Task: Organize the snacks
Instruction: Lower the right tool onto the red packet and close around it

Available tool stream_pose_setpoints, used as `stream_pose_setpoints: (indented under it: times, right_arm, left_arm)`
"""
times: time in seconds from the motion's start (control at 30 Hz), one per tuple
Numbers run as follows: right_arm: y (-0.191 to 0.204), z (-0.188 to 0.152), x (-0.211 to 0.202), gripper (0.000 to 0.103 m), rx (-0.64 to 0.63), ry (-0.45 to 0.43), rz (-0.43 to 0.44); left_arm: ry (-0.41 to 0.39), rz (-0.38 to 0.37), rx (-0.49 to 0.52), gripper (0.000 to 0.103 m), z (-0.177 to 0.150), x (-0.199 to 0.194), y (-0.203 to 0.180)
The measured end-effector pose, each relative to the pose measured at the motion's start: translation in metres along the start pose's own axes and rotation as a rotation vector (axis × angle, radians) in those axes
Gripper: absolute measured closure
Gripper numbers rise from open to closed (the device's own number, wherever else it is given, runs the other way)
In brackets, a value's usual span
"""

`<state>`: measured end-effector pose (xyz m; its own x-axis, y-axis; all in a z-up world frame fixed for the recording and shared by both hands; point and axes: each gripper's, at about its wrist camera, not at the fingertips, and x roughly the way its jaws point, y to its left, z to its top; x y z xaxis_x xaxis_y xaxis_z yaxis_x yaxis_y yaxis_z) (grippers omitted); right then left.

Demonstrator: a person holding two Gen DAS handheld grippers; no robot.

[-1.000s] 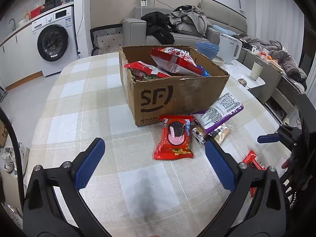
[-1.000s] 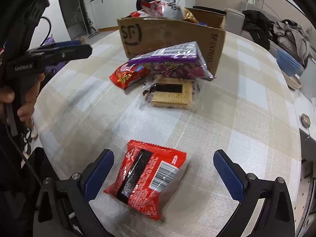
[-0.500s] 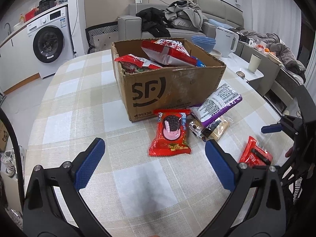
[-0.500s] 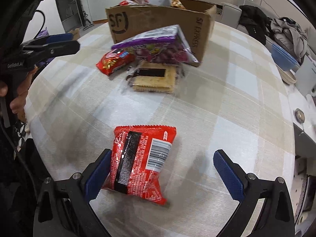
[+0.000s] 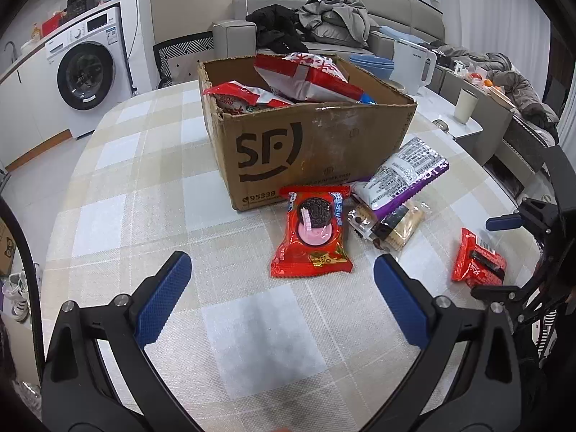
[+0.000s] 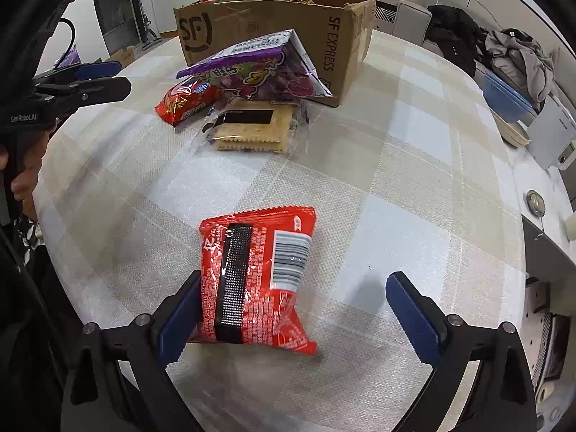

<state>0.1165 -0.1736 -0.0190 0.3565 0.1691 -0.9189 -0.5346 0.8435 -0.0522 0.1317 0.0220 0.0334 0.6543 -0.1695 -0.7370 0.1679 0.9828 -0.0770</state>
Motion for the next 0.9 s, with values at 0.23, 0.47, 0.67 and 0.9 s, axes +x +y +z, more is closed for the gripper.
stream_pose_setpoints:
  times: [0.23,0.47,0.67,0.9]
  right_arm:
    - [-0.010,0.001,-0.001,0.020,0.015,-0.025,-0.005]
    - [-0.007,0.001,-0.004,0.042,-0.003,-0.048,0.010]
    - [0.005,0.002,-0.007,0.056,-0.050,-0.070,0.010]
    - [0.008,0.007,-0.007,0.057,-0.053,-0.101,0.005]
  left_arm:
    - [0.009,0.001,0.001,0.001,-0.001,0.005,0.001]
    - [0.015,0.005,-0.001,0.001,-0.004,0.009,0.002]
    - [0.022,0.006,-0.001,0.001,-0.005,0.012,0.003]
    - [0.022,0.015,-0.011,0.002,-0.007,0.017,0.004]
